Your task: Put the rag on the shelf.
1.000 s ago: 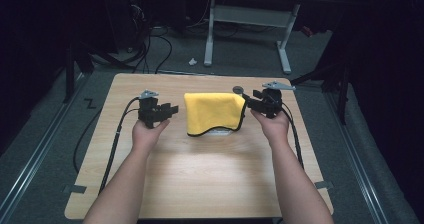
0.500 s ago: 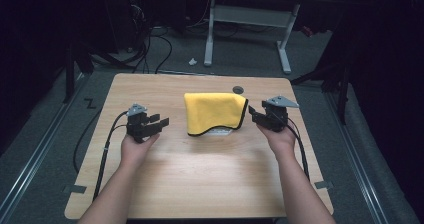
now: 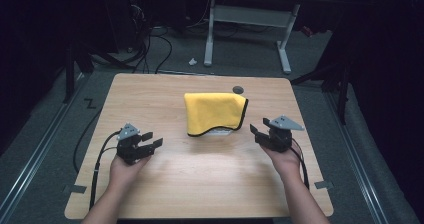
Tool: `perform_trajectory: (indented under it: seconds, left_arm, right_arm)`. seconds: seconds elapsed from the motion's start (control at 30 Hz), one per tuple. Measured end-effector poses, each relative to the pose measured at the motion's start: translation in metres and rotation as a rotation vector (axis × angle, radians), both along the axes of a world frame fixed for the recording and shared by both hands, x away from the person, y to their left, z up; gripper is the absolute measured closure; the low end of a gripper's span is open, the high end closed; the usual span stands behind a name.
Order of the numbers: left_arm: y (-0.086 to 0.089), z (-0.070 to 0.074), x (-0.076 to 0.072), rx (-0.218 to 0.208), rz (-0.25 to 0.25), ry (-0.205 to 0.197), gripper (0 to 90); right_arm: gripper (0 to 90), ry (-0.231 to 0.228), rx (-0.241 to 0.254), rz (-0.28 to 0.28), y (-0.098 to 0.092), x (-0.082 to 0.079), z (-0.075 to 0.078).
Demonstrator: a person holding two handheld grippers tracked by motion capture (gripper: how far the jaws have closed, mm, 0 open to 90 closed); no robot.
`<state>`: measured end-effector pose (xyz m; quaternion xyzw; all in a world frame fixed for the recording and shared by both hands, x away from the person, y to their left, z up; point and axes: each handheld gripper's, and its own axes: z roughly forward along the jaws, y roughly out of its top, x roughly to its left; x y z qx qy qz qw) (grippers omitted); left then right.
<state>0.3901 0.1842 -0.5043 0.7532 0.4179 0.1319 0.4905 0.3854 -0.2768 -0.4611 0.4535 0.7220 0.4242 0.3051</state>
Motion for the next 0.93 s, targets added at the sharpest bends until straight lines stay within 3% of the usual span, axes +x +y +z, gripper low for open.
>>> perform_trajectory:
  seconds: [0.13, 0.3, 0.43, 0.5, 0.57, 0.63, 0.73, 0.77, 0.8, 0.93]
  left_arm:
    - [0.003, -0.005, -0.024, -0.003, -0.023, 0.012, 45.0]
    - [-0.005, -0.014, -0.055, 0.07, -0.047, 0.012, 44.3]
    - [-0.025, -0.024, -0.083, 0.054, -0.063, 0.046, 43.3]
    - [-0.041, -0.023, -0.095, 0.063, -0.107, 0.061, 43.6]
    - [-0.057, -0.018, -0.103, 0.141, -0.136, -0.002, 43.7]
    - [-0.065, -0.016, -0.104, 0.212, -0.154, -0.048, 43.1]
    - [-0.061, -0.017, -0.099, 0.19, -0.16, -0.021, 43.3]
    - [-0.062, -0.019, -0.1, 0.142, -0.136, 0.002, 43.2]
    - [-0.056, -0.019, -0.097, 0.184, -0.15, -0.008, 43.0]
    - [-0.046, -0.019, -0.096, 0.163, -0.129, 0.001, 43.2]
  right_arm:
    - [42.0, 0.004, -0.018, 0.023, 0.007, -0.026, -0.011]
    - [40.3, 0.028, -0.013, 0.047, 0.017, -0.055, -0.026]
    - [39.2, 0.049, 0.001, 0.056, 0.027, -0.077, -0.04]
    - [39.2, 0.069, -0.026, 0.065, 0.035, -0.088, -0.047]
    - [39.4, 0.076, -0.049, 0.081, 0.042, -0.097, -0.052]
    - [39.2, 0.087, -0.07, 0.096, 0.046, -0.1, -0.054]
    - [39.2, 0.086, -0.071, 0.09, 0.046, -0.098, -0.055]
    - [39.2, 0.095, -0.063, 0.082, 0.046, -0.097, -0.055]
    - [39.2, 0.098, -0.06, 0.078, 0.045, -0.096, -0.056]
    - [39.4, 0.107, -0.059, 0.076, 0.043, -0.094, -0.058]
